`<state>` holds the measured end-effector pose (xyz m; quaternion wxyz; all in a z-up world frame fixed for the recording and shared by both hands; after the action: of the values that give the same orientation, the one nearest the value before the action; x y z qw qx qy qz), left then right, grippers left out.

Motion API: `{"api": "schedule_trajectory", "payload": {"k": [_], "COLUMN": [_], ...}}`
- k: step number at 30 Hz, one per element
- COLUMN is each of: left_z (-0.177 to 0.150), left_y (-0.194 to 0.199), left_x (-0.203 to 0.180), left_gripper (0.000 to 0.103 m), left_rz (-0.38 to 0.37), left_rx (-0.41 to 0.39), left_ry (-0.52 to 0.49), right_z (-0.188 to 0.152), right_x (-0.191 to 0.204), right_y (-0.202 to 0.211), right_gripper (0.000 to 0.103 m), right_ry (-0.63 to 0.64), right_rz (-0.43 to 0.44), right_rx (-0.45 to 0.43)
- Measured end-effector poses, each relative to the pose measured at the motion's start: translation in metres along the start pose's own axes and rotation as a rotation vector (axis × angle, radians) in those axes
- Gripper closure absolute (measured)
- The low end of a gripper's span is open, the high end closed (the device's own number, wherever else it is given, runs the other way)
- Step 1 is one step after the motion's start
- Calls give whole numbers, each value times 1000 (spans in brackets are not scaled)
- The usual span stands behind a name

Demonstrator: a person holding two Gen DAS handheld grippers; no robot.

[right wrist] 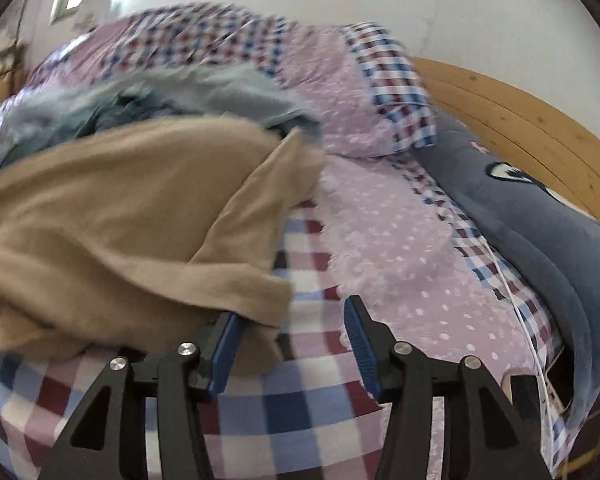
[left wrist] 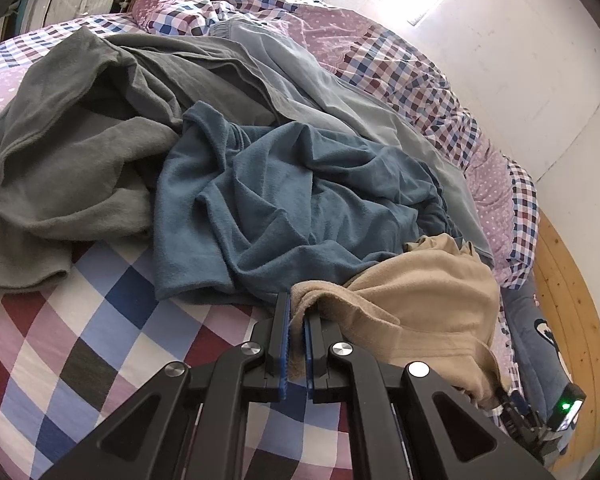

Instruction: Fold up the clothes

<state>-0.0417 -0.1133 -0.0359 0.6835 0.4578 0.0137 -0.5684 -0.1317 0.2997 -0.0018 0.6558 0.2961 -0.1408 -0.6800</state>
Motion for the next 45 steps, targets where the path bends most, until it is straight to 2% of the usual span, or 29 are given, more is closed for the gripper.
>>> {"api": "schedule_trajectory", "payload": {"k": [7,9,14,17,25,34,36,37,38,41,45], "left_z": [0,0,0,0,-1,-4,-4,-4,-3,1,7], "left_y": [0,0,2,2,2,5,4,5,7,14,24], "left_x": [1,1,1,1,-3,-7,-4,-3,-3,-4,-4], "left_gripper": [100,100,100,100,100,99,91,80,74,63,54], "left_rz": [-1,-2,-4,-7,-15,4,26,32,36,45,57], "left_rx": [-1,-1,-1,-2,2,1,9,3,-10,-48,-100], "left_ry": [0,0,0,-1,-9,-15,-5,-5,-7,-14,-24], "right_z": [4,5,3,10,48,71,70,69,67,58,43], "right_x": [6,7,7,0,-33,-59,-62,-64,-65,-63,-58], "right_y": [3,4,1,9,62,103,102,102,98,82,55], "right_gripper": [50,57,89,97,100,101,101,101,101,100,96], "right_ry": [0,-12,-62,-105,-220,-304,-309,-311,-318,-337,-390], "right_rz": [26,42,79,70,-35,-104,-105,-105,-95,-52,46], "right_rx": [-23,-27,-11,-41,-260,-396,-386,-380,-363,-302,-194]}}
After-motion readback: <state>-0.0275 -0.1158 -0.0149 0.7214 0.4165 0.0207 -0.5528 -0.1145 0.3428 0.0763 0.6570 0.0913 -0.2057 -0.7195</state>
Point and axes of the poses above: each gripper's, at about its wrist camera, not at the fingertips, and y roughly against the way its jaws point, x to its left, z to its top, the point moved 9 cm from there along -y, roughly the way its jaws point, and after that the axes turned 4 degrees about -x, right-handed, at the moved point
